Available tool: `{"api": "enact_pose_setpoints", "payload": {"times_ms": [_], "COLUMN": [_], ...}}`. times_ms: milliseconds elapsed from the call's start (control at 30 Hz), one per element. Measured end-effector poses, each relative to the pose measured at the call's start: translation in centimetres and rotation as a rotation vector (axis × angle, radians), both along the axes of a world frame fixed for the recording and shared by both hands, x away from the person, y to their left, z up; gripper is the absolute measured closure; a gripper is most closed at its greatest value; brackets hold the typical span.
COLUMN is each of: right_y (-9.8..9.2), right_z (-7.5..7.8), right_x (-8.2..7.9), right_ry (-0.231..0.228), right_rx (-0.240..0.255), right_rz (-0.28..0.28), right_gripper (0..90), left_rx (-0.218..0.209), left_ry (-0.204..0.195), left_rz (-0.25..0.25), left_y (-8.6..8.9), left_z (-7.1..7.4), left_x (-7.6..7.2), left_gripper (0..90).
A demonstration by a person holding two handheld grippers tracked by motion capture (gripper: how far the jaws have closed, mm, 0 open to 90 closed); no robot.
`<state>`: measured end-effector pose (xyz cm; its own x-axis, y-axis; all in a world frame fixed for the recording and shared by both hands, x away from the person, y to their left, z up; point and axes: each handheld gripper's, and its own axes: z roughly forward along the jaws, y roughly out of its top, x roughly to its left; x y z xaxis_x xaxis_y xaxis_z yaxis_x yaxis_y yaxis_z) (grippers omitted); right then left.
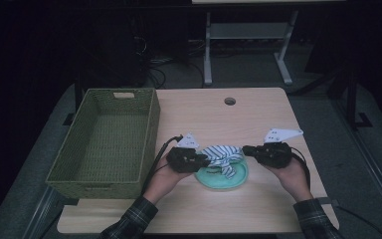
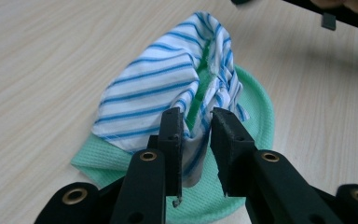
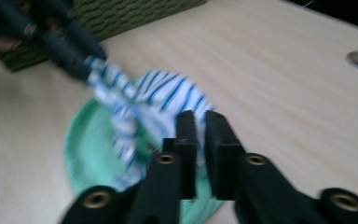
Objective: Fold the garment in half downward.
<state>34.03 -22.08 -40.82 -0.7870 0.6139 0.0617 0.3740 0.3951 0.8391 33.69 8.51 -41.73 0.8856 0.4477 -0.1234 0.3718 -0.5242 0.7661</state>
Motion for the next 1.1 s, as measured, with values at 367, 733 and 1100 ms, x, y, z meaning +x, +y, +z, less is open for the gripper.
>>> {"api": "enact_pose_setpoints", "payload": {"times_ms": [367, 733, 1100], "right_y": [3.2, 2.6, 2.5], "right_z": [-1.3, -2.3, -3.5], "right_x": [3.7, 0.7, -2.2], "right_ry": [0.068, 0.116, 0.157], "right_rx": [-0.06, -0.087, -0.113], "right_rz": [-0.001, 0.056, 0.102], "right_gripper": [89.9, 89.8, 89.8], "left_rx": [0.025, 0.049, 0.11], "left_ry": [0.028, 0.035, 0.082], "left_rz": [-0.016, -0.05, -0.102], "left_y": [0.4, 0.2, 0.1], "left_z": [-0.6, -0.7, -1.9], "left_x": [-0.4, -1.6, -2.4], "left_gripper": [80.5, 81.8, 81.9]}}
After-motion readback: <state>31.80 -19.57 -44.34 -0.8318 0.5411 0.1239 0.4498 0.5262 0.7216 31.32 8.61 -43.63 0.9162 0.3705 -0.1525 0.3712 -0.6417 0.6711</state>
